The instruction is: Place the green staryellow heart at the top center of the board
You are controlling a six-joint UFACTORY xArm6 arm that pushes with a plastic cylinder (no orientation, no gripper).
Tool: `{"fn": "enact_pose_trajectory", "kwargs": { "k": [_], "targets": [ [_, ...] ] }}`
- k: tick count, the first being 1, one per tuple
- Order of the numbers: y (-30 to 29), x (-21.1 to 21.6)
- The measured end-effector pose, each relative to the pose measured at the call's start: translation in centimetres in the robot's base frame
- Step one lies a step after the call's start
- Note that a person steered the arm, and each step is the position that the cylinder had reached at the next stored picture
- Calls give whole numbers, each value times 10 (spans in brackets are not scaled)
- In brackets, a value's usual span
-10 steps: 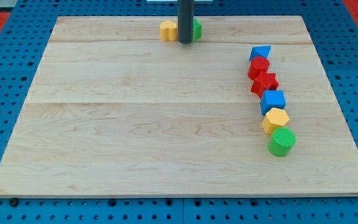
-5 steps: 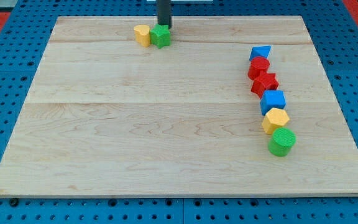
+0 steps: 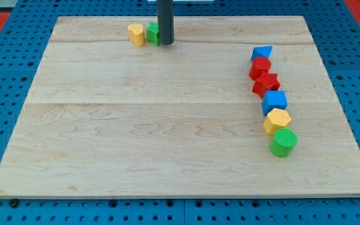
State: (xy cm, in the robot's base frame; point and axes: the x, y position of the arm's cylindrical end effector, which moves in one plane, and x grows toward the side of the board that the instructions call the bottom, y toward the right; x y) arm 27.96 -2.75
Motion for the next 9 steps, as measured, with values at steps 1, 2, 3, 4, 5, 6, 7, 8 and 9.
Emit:
{"fn": "enact_pose_trajectory", "kwargs": {
  "k": [1, 2, 3, 4, 5, 6, 7, 8, 9],
  "targets": [
    [-15, 21],
    [-89, 5],
    [-106, -23],
    [-72, -23],
    [-45, -22],
    [-25, -22],
    [-41, -7],
    [-30, 42],
    [-11, 54]
  ]
}}
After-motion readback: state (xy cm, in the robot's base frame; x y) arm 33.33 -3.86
